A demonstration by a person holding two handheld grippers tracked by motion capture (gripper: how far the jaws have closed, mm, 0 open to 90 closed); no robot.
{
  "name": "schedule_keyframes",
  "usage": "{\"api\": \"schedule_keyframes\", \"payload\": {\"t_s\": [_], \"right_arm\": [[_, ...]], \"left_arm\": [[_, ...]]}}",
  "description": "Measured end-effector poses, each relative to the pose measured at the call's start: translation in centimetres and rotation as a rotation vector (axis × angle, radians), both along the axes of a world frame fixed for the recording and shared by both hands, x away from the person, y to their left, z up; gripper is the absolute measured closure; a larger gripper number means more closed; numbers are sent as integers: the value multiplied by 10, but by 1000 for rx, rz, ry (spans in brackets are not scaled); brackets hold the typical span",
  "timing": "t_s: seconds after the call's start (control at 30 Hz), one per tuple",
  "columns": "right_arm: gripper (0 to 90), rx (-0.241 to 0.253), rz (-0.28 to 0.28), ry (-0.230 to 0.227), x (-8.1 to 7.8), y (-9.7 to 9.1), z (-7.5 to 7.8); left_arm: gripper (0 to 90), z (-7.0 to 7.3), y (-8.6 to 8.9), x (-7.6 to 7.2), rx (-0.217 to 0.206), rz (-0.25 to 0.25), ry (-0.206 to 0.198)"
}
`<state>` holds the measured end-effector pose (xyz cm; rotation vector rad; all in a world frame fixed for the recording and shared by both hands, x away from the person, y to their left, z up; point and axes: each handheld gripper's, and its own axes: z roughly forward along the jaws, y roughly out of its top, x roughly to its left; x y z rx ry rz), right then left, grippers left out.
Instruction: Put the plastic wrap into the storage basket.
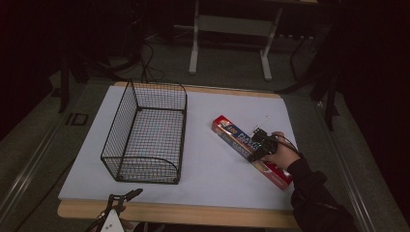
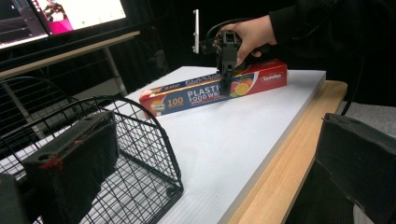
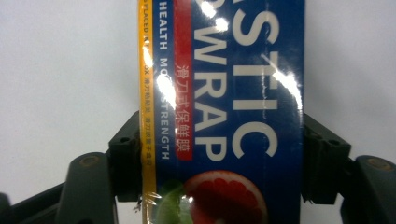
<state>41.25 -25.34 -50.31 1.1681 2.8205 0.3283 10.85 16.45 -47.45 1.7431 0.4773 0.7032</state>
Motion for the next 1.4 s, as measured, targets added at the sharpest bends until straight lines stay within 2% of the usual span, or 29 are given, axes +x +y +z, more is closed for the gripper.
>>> {"api": "schedule_keyframes", "payload": {"t_s": [0.13,0.27,0.47,0.57,0.67,0.83,0.97,1.07,1.2,1.4], "right_arm": [[369,-27,16,17,0,4,0],[390,-55,3,23,1,8,0],[399,-64,0,-8,-3,9,3],[399,-44,-33,-7,-3,7,7],[399,-27,-73,-41,-4,6,15],[399,43,-143,-91,-5,4,34],[399,91,-156,-125,-7,6,51],[397,105,-161,-154,-10,11,62],[399,137,-204,-159,-10,17,77],[399,146,-231,-198,-11,28,97]], "left_arm": [[1,0,0,0,2,3,0],[1,0,0,0,4,5,-1],[1,-1,-1,0,7,9,-2],[0,-1,-1,1,9,8,-1],[1,-1,-1,1,10,7,0],[0,0,-1,1,9,11,-2],[1,0,-1,1,8,11,-2],[1,0,0,1,6,10,0],[1,0,0,1,3,9,1],[1,0,0,1,-2,14,2]]}}
